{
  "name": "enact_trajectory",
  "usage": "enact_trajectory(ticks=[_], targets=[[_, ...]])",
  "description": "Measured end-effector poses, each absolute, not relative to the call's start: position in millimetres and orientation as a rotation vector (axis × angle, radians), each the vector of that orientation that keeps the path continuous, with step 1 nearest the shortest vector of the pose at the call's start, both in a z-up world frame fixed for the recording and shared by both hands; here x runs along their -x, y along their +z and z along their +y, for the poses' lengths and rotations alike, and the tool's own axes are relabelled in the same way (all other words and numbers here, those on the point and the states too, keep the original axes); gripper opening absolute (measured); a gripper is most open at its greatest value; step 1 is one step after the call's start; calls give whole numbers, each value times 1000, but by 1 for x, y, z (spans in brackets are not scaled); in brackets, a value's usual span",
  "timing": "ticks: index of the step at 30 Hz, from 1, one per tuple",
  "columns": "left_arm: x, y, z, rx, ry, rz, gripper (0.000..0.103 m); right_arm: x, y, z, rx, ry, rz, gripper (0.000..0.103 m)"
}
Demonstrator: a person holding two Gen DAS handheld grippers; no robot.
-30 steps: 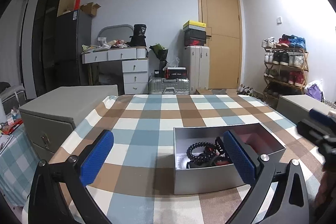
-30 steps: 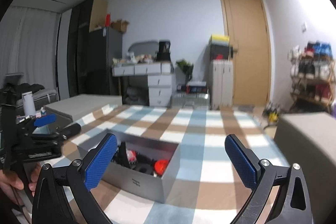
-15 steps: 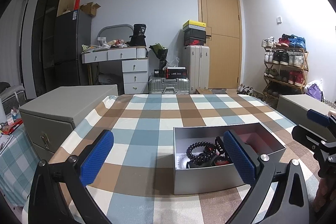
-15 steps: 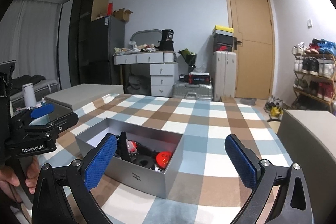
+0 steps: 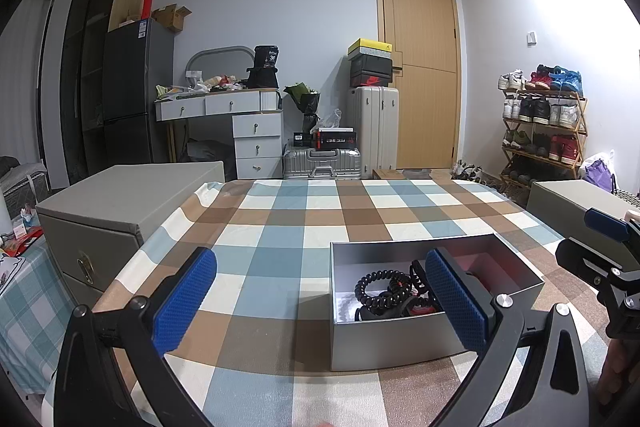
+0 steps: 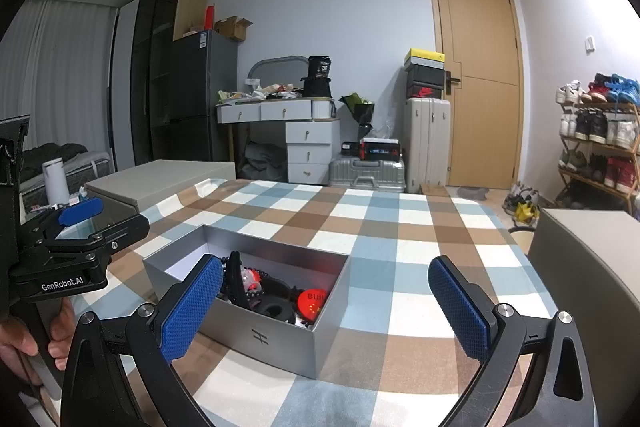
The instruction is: Organize jewelry
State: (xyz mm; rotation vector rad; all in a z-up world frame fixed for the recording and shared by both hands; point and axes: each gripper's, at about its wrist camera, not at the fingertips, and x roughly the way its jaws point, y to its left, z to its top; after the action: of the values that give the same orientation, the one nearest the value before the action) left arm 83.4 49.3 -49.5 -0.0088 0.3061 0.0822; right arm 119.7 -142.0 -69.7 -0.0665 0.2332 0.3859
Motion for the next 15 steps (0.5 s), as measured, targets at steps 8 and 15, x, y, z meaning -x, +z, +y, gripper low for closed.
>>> enact_trajectory(ticks=[8, 15], targets=[[-83, -49, 49, 8, 79, 307, 102, -120, -70, -141, 67, 386, 233, 103], [-82, -49, 49, 8, 80, 308, 102, -120, -69, -142, 67, 386, 233, 103]])
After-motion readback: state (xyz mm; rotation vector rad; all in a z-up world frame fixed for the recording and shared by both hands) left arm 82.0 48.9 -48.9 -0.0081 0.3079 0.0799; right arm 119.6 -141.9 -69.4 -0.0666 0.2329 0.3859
